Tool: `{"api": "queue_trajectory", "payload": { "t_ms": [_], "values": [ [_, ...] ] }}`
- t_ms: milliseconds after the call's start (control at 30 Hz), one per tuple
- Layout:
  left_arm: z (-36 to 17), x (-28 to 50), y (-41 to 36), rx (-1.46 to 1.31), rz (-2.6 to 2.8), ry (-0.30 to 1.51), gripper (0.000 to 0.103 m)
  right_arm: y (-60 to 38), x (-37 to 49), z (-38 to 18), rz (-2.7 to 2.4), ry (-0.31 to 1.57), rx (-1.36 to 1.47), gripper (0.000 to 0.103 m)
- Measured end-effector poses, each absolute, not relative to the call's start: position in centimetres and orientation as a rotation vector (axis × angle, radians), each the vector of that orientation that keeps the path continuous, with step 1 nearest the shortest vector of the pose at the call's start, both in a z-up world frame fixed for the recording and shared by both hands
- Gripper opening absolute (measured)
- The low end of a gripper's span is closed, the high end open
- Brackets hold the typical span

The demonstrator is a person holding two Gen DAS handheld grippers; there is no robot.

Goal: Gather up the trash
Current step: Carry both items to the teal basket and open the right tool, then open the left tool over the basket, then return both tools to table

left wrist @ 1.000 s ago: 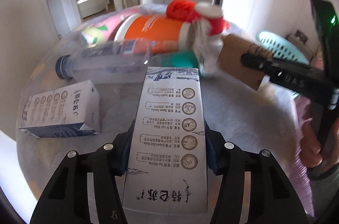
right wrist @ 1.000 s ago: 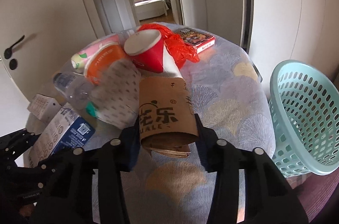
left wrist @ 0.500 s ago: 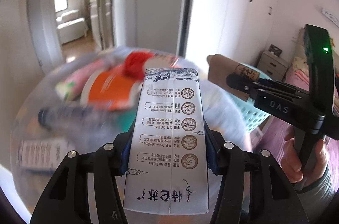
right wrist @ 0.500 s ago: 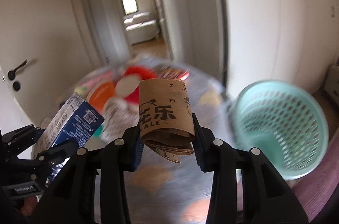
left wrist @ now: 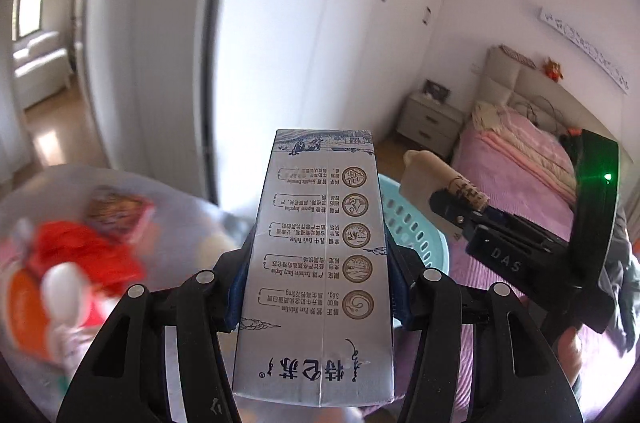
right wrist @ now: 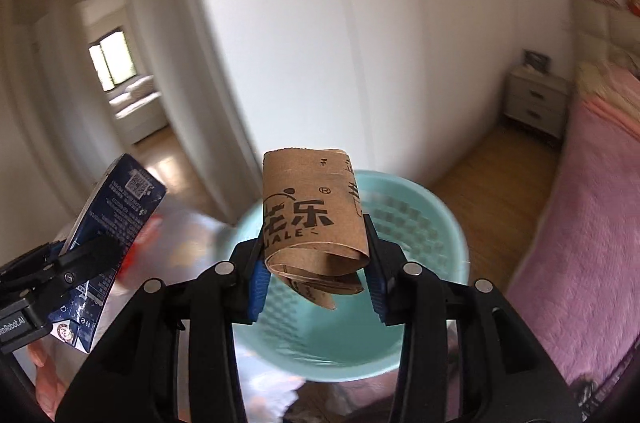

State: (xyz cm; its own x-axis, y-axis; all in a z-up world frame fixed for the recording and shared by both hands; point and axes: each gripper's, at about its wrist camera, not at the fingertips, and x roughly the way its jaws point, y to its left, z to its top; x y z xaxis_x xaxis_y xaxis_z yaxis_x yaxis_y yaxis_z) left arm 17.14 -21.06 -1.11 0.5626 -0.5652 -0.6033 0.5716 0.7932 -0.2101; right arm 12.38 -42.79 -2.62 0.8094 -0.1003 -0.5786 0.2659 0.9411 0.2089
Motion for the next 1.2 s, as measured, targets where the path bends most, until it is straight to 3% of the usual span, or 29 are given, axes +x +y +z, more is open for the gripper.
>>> {"api": "queue_trajectory", "payload": {
  "t_ms": [400, 467, 500, 900, 1200],
  "values": [
    [-7.6, 22.3, -27.9, 0.014, -0.680, 0.869, 0.054, -47.9, 16.2, -7.7, -0.272, 0.780, 0.397, 0.046],
    [-7.6, 22.0, -27.8, 0.019, -0.678, 0.840, 0.067, -48.0, 16.6, -7.9, -0.269, 0.787, 0.412, 0.054],
    [-7.3, 21.6, -27.7, 0.030, -0.660, 0.829, 0.075, -48.2, 16.7, -7.9, -0.260, 0.786, 0.430, 0.058],
    [-2.6, 17.7, -21.4, -0.031, -0.582, 0.711, 0.076, -46.4, 15.1, -6.5, -0.235, 0.751, 0.402, 0.060],
    [2.5, 12.8, -12.4, -0.085, -0.392, 0.594, 0.080, -40.1, 12.7, -1.5, -0.117, 0.656, 0.312, 0.060]
  ]
}}
